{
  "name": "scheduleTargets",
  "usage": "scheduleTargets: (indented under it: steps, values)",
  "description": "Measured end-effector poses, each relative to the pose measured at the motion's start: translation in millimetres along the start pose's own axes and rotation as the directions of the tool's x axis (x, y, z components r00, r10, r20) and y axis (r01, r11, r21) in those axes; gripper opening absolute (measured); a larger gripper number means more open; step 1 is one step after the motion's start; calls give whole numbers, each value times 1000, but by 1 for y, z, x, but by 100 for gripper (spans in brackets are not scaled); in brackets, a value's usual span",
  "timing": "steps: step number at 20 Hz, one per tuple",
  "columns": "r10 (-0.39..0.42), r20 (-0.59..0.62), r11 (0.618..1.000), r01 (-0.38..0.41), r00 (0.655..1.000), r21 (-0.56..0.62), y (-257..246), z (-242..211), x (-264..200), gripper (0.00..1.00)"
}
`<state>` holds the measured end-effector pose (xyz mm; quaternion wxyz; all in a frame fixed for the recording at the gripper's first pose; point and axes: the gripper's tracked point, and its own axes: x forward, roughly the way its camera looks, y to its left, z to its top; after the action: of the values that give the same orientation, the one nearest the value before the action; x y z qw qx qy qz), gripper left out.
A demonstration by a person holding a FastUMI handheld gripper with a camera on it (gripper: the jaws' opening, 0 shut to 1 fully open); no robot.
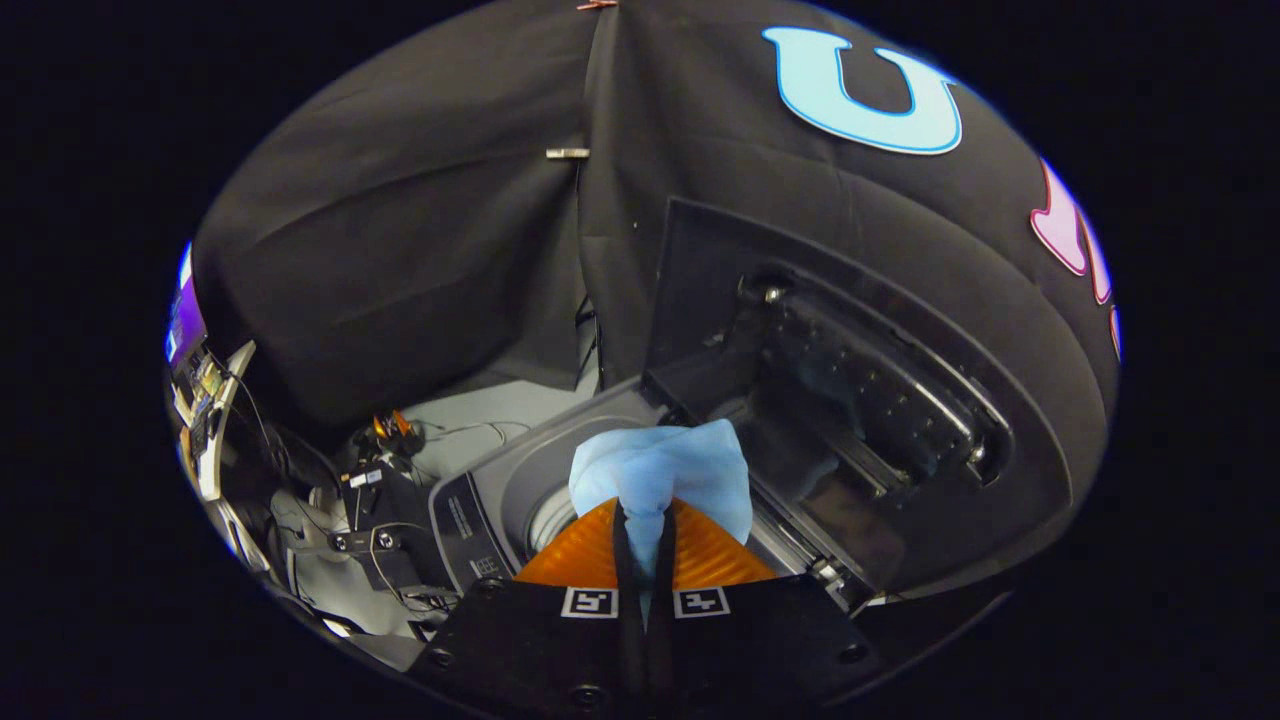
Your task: Put the clothes into the washing machine and then close the washing machine lid.
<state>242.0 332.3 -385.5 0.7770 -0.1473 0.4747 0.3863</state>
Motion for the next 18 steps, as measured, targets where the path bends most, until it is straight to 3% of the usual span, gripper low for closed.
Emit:
scheduleTargets:
  steps: [7, 8, 9, 13, 18]
  values:
    - [-4, -150, 1000, 4, 989, 2, 0, -35, 8, 9]
    - [-11, -156, 1000, 11, 988, 1, -1, -37, 12, 14]
    - [-5, -150, 1000, 7, 989, 9, -1, -36, 12, 21]
    - [-15, -114, 1000, 14, 993, -6, -3, -26, 6, 100]
    - [13, 1, 999, -13, 1000, 39, 0, 6, -4, 100]
